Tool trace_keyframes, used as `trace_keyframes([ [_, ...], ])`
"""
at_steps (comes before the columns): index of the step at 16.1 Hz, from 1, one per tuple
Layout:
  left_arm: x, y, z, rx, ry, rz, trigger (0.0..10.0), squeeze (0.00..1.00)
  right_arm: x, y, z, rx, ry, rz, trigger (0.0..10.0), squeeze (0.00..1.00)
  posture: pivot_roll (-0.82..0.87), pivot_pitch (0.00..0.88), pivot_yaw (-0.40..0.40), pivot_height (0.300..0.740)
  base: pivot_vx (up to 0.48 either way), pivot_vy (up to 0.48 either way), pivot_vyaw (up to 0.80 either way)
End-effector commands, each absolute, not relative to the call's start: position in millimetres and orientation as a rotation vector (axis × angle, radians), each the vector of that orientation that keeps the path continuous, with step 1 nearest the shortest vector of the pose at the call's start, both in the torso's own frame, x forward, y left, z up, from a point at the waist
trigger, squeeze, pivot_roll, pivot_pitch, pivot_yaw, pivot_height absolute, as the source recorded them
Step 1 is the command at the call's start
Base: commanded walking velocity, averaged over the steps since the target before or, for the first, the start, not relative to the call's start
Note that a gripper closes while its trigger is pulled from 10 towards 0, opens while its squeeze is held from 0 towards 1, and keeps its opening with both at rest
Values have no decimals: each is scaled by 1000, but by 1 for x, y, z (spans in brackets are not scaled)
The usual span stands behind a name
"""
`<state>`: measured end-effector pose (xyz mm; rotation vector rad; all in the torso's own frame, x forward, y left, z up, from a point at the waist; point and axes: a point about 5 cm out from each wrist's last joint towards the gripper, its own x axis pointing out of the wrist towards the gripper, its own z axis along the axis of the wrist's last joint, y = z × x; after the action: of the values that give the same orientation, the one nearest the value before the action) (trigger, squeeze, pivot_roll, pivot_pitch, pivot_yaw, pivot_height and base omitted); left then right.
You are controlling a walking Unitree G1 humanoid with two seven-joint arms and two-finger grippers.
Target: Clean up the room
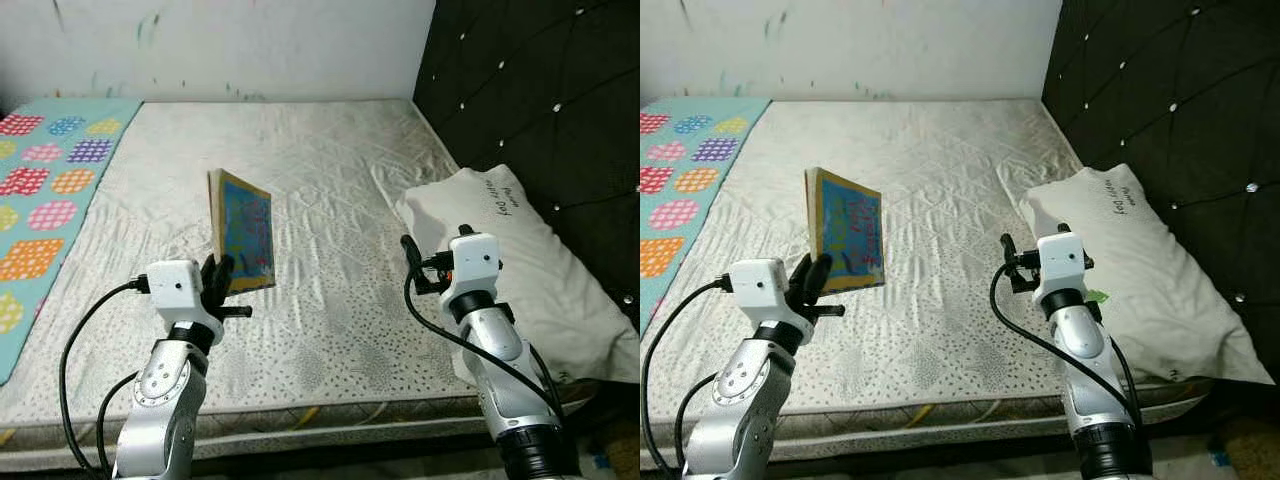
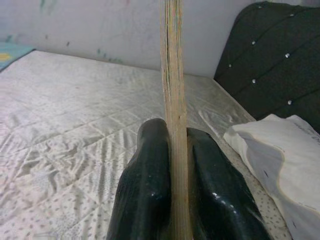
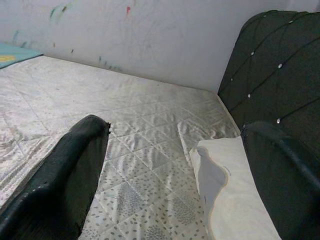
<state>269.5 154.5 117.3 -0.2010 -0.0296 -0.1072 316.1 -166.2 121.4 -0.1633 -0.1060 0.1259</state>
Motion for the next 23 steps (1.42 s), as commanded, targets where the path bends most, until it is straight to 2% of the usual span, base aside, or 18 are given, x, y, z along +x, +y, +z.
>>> trace_keyframes([
  [1,271,154,126,-196,-79,-116,10000,0,317,-169,124,-166,-120,114,10000,0,0,46,-30,740,0,-345,0],
  [12,273,144,122,-214,-62,-159,10000,0,307,-173,117,-182,-109,102,10000,0,-31,53,-19,740,0,-376,0],
  [15,271,148,121,-230,-73,-129,10000,0,311,-171,118,-189,-106,116,10000,0,-19,50,-35,740,0,0,0],
  [23,272,143,128,-258,-121,-217,10000,0,309,-172,117,-170,-104,104,10000,0,-31,48,-17,740,60,0,-89],
])
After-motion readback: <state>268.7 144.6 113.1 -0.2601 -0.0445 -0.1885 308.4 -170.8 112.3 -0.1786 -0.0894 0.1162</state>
